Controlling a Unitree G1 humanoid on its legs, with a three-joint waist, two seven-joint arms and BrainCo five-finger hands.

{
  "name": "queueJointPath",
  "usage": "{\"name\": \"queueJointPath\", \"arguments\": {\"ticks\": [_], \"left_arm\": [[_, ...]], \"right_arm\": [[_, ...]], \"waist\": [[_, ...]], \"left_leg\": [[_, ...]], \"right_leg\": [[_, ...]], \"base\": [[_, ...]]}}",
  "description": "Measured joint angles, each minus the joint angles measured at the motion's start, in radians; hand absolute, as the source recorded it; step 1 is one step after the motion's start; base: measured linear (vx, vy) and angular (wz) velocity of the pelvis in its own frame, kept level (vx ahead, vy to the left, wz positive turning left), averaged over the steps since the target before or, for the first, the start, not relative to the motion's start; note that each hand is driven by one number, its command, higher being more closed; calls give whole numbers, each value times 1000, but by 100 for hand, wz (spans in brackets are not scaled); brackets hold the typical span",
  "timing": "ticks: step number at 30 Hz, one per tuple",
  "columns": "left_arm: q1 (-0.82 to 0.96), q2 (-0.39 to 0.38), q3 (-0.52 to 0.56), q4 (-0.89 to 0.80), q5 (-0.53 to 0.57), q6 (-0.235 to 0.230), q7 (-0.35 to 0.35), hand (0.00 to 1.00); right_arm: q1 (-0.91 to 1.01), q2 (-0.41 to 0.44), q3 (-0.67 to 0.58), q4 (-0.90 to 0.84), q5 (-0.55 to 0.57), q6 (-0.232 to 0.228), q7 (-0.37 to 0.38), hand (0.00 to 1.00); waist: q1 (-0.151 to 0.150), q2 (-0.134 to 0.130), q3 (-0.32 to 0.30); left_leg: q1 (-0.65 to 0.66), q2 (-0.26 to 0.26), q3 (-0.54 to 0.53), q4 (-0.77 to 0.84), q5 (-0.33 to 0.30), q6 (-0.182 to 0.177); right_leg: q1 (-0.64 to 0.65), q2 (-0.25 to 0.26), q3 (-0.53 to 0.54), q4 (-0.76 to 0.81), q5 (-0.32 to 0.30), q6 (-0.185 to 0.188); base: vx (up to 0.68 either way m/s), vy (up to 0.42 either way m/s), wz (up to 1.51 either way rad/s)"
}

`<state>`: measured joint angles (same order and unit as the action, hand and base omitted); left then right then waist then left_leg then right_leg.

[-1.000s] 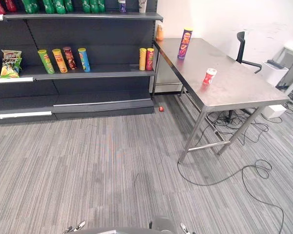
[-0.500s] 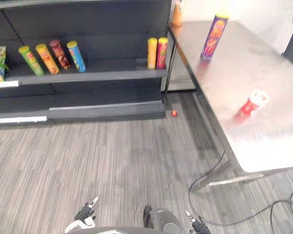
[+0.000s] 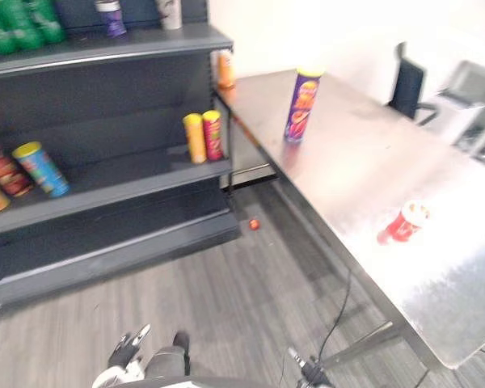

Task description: Put the gum and the chips on the shelf.

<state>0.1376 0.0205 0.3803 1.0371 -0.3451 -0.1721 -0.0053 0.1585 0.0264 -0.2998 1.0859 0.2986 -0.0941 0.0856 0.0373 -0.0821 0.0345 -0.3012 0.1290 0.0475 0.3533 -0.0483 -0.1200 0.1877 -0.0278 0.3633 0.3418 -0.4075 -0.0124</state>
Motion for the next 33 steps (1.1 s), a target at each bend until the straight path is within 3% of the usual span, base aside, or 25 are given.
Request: {"name": "queueJointPath", "arguments": {"ticks": [1, 2, 4, 5, 6, 8, 10, 12, 14, 15, 17, 19, 21, 22, 23, 24, 26, 29, 30, 31, 32, 33], "left_arm": [[0, 6, 4, 5, -1, 0, -1, 0], [-14, 21, 0, 37, -2, 4, -3, 0], [-34, 35, -3, 76, 4, 13, -2, 0], [-33, 35, -14, 86, 6, 22, -2, 0], [-35, 36, -22, 100, 11, 24, -2, 0], [-42, 32, -31, 114, 14, 29, -2, 0], [-46, 29, -33, 115, 14, 29, -1, 0], [-39, 22, -22, 113, 16, 29, -1, 0], [-35, 17, -17, 112, 16, 29, -1, 0], [-34, -12, -16, 113, 45, 29, 0, 0], [-43, -29, -16, 110, 60, 30, -3, 0], [-54, -46, -1, 94, 85, 30, -9, 0], [-53, -52, 48, 64, 85, 29, -17, 0], [-47, -68, 74, 56, 84, 29, -20, 0], [-40, -77, 93, 46, 75, 28, -20, 0], [-31, -75, 98, 34, 70, 27, -19, 0], [-25, -62, 96, 25, 60, 21, -21, 0], [-28, -55, 85, 26, 43, 14, -21, 0], [-30, -54, 74, 27, 42, 8, -19, 0], [-32, -52, 47, 30, 41, 6, -21, 0], [-33, -52, 28, 37, 42, 5, -22, 0], [-39, -29, 18, 45, 43, 6, -25, 0]], "right_arm": [[1, 10, -10, -2, -5, -1, 5, 0], [1, 19, -27, -1, -8, -2, 11, 0], [-3, 27, -64, -1, -12, -2, 13, 0], [-2, 26, -90, -9, -5, -6, 13, 0], [-4, 26, -99, -16, 7, -10, 13, 0], [-5, 25, -124, -26, 43, -19, 11, 0], [-1, 23, -126, -30, 64, -21, 8, 0], [4, 25, -122, -46, 64, -21, 7, 0], [2, 22, -118, -50, 66, -20, 5, 0], [-4, 5, -102, -49, 62, -20, -4, 0], [-25, -6, -97, -51, 52, -21, -12, 0], [-34, -19, -83, -57, 46, -20, -13, 0], [-29, -17, -72, -70, 21, -19, -13, 0], [-29, -34, -42, -81, 9, -19, -18, 0], [-31, -41, -34, -80, 7, -19, -23, 0], [-32, -40, -26, -78, 7, -19, -31, 0], [-38, -32, -26, -49, 8, -19, -39, 0], [-49, -27, -20, -27, 15, -18, -39, 0], [-47, -28, -15, -20, 15, -18, -36, 0], [-38, -32, -14, -13, 17, -19, -31, 0], [-29, -39, -15, -17, 28, -20, -27, 0], [-30, -29, -11, -7, 31, -15, -15, 0]], "waist": [[-8, -9, -4], [-11, -13, -3], [-18, -15, 2], [-29, -3, 10], [-35, 5, 15], [-39, 21, 27], [-54, 25, 29], [-60, 27, 30], [-60, 30, 29], [-56, 62, 33], [-59, 94, 47], [-62, 107, 73], [-57, 89, 85], [-37, 112, 91], [-22, 122, 89], [-13, 116, 88], [2, 92, 91], [4, 74, 89], [4, 71, 90], [3, 76, 87], [2, 89, 79], [0, 76, 72]], "left_leg": [[10, -2, 21, 19, -24, 13], [39, -2, 57, 40, -64, 32], [124, -7, 114, 23, -104, 66], [189, -6, 142, -6, -124, 83], [236, -6, 163, -31, -132, 90], [331, -7, 193, -98, -144, 98], [418, -8, 220, -174, -152, 101], [473, -7, 249, -215, -174, 89], [507, -10, 295, -243, -184, 74], [534, 5, 333, -289, -189, 65], [553, 8, 359, -298, -175, 47], [533, 28, 362, -193, -170, 37], [384, 104, 307, 209, -169, 29], [257, 147, 206, 499, -162, 21], [171, 161, 134, 675, -167, 22], [137, 163, 105, 716, -179, 28], [113, 154, 105, 646, -213, 32], [94, 103, 21, 377, -245, 33], [95, 80, -27, 288, -239, 34], [100, 53, -92, 155, -191, 45], [105, 48, -137, 58, -125, 16], [128, 22, -129, 48, -133, -18]], "right_leg": [[-23, -3, 11, 62, 19, 5], [-70, 3, 30, 198, 75, 11], [-153, 20, 25, 413, 237, 48], [-198, 23, 10, 528, 326, 90], [-242, 14, -28, 602, 334, 104], [-321, -19, -144, 691, 315, 78], [-369, -34, -247, 661, 277, 48], [-396, -49, -367, 527, 233, 46], [-393, -78, -531, 334, 230, 36], [-321, -75, -714, 185, 187, -14], [-273, -49, -780, 90, 158, -42], [-232, -15, -754, 17, 146, -45], [-168, 17, -706, -60, 146, -45], [-129, 57, -666, -93, 143, -50], [-104, 88, -610, -100, 134, -65], [-79, 104, -565, -108, 131, -69], [-32, 108, -475, -124, 132, -68], [-4, 82, -338, -131, 126, -47], [0, 68, -303, -131, 121, -36], [2, 57, -273, -131, 114, -13], [-1, 57, -248, -131, 106, 6], [-3, 27, -210, -133, 99, 31]], "base": [[718, 480, -88], [519, 370, -74], [492, 367, -72], [248, 219, -61], [265, 239, -71], [245, 201, -52], [193, 96, -29], [218, -15, -35], [265, -66, -69], [300, -65, -84], [342, -79, -64], [308, -155, -54], [274, -165, -60], [251, -6, -109], [253, 38, -143], [283, 59, -139], [359, 86, -152], [318, 179, -153], [392, 321, -146], [330, 296, -111], [322, 317, -101], [243, 241, -65]]}}
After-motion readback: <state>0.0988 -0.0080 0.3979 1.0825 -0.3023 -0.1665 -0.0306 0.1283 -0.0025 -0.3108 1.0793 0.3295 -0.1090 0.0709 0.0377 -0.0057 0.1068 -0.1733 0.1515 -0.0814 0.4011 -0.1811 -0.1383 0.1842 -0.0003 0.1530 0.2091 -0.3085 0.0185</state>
